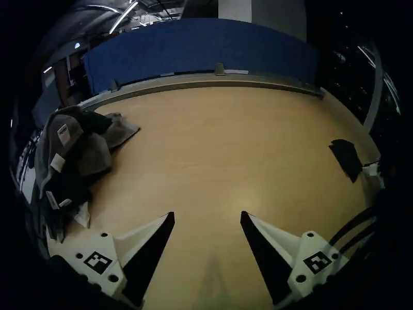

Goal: Fold towel

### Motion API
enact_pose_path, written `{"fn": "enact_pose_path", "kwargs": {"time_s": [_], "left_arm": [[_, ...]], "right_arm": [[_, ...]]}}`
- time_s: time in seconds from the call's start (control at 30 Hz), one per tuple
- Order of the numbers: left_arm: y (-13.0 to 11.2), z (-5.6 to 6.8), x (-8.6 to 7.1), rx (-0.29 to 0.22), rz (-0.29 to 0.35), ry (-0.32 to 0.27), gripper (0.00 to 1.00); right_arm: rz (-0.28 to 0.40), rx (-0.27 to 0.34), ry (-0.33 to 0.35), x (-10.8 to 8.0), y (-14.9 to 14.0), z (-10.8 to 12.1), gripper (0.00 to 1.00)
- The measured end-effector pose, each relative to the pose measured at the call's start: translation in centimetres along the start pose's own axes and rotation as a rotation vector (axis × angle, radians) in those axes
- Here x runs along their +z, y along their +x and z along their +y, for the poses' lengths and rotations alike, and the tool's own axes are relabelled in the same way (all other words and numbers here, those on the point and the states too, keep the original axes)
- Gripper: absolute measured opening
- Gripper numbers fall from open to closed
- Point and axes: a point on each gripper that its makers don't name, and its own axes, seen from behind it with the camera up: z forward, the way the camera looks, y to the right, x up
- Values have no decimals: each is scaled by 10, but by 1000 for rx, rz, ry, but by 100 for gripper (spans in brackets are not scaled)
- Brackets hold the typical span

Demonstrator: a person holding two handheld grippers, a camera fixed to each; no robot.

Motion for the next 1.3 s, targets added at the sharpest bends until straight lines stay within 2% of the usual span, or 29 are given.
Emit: {"fn": "enact_pose_path", "kwargs": {"time_s": [0.07, 0.17, 0.37, 0.57, 0.67, 0.9, 1.17, 1.3], "left_arm": [[1, 0, 0, 2, 1, -1, 95], [1, -1, -1, 5, 1, 1, 95], [1, -3, 0, 1, 2, 1, 95], [1, -4, -2, 6, 2, 2, 95], [1, -4, -2, 3, 3, 3, 95], [2, -8, -3, 0, 5, 6, 95], [0, -10, -2, -3, 2, 9, 95], [0, -11, -2, -2, 2, 10, 95]], "right_arm": [[7, 1, -8, -4, 0, 2, 71], [27, 0, -14, -9, 3, 2, 73], [95, -6, 14, -17, 23, -11, 77], [171, -19, 100, -21, 47, -43, 77], [187, -19, 142, -21, 53, -60, 77], [152, -58, 186, -10, 43, -84, 77], [82, -94, 197, 7, 15, -94, 77], [77, -96, 208, 13, 9, -98, 78]]}}
